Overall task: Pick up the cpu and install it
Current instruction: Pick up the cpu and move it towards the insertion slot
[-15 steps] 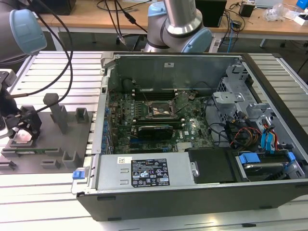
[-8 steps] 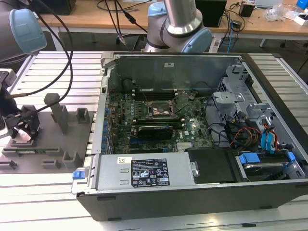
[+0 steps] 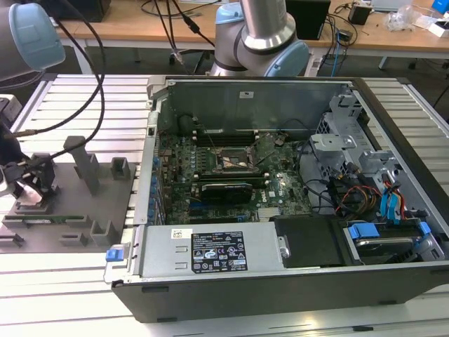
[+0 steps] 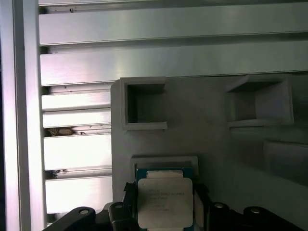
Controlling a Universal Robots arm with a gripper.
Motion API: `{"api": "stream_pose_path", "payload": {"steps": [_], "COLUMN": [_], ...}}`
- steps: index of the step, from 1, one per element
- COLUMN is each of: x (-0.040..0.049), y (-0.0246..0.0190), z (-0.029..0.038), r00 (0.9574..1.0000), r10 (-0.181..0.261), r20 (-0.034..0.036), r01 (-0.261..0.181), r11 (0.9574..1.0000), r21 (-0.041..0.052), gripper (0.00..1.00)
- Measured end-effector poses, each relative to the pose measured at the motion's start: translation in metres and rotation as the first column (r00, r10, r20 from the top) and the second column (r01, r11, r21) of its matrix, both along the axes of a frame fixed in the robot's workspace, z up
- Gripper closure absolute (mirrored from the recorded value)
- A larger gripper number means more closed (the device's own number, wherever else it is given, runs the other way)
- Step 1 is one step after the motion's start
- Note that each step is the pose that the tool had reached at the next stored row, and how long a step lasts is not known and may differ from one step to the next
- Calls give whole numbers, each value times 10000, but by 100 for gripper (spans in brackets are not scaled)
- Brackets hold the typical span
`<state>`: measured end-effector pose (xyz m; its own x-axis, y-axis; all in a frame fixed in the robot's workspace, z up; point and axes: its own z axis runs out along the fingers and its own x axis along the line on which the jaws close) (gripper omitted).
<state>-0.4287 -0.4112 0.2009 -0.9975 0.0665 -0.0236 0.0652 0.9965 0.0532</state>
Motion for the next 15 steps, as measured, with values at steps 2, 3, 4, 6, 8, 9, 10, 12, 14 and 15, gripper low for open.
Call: {"api": "stream_pose_path", "payload": {"steps": [2,3,4,6,8,9,10,12,14,15], "x": [0,0,0,0,0,4,10,15,16,17], "y": [0,0,0,0,0,-1,-1,1,1,1], "z": [35,44,69,117,117,118,116,95,55,39], "r00": [10000,10000,10000,10000,10000,10000,10000,10000,10000,10000], "r10": [0,0,0,0,0,2,2,3,21,30], "r20": [0,0,-1,0,1,0,-1,0,-1,0], "r01": [0,0,0,0,0,-2,-2,-3,-21,-30], "r11": [10000,10000,10000,10000,10000,10000,10000,10000,10000,10000], "r21": [-1,-1,-1,-1,1,0,-1,0,-1,-1], "gripper": [45,45,45,45,45,45,45,45,45,45]}}
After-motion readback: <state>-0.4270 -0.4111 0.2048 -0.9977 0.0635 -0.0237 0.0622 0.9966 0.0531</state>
